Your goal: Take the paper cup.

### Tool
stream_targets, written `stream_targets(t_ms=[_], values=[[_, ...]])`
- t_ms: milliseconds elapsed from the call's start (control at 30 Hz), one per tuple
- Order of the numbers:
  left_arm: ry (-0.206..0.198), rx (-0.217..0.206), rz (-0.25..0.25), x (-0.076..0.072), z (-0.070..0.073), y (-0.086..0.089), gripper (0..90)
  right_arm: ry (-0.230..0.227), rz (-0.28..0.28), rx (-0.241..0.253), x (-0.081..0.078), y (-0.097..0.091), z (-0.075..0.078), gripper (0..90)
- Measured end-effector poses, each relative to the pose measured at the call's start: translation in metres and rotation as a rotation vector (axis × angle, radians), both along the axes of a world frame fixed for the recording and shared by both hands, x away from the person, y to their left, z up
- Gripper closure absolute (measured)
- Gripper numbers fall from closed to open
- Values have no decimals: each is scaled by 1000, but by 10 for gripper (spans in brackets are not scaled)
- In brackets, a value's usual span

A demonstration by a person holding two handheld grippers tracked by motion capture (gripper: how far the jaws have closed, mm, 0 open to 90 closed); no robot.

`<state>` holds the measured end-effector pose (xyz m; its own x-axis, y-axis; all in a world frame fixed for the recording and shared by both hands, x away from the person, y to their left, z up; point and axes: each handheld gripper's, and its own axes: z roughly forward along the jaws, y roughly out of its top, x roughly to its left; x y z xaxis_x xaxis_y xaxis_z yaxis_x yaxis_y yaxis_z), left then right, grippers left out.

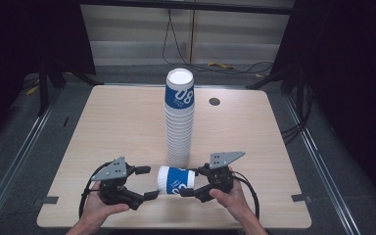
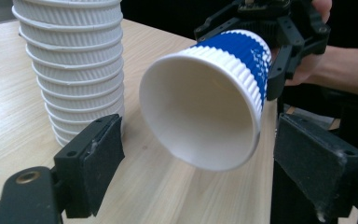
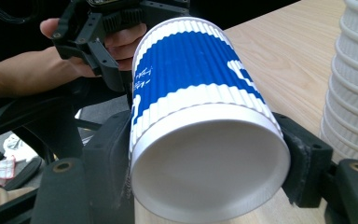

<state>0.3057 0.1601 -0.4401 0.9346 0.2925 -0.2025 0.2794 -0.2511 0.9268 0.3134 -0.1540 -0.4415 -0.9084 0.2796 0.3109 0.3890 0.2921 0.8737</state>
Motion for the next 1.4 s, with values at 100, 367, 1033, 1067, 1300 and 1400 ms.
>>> stream_targets(t_ms=[100,367,1033,1067,1300,1400], values=[[9,-6,3,1,0,-2,155,0,13,-5,0,2,0,288],[13,-30,-30,1,1,-6,155,-3,43,-25,-2,8,0,290],[13,-74,-61,1,0,-8,137,-1,91,39,-4,17,-1,289],[16,-78,-59,1,1,-8,137,3,90,50,-4,17,-2,289],[18,-81,-73,1,2,-8,126,11,96,104,-4,21,-4,288],[20,-83,-81,1,0,-8,123,19,97,119,-3,22,-5,288]])
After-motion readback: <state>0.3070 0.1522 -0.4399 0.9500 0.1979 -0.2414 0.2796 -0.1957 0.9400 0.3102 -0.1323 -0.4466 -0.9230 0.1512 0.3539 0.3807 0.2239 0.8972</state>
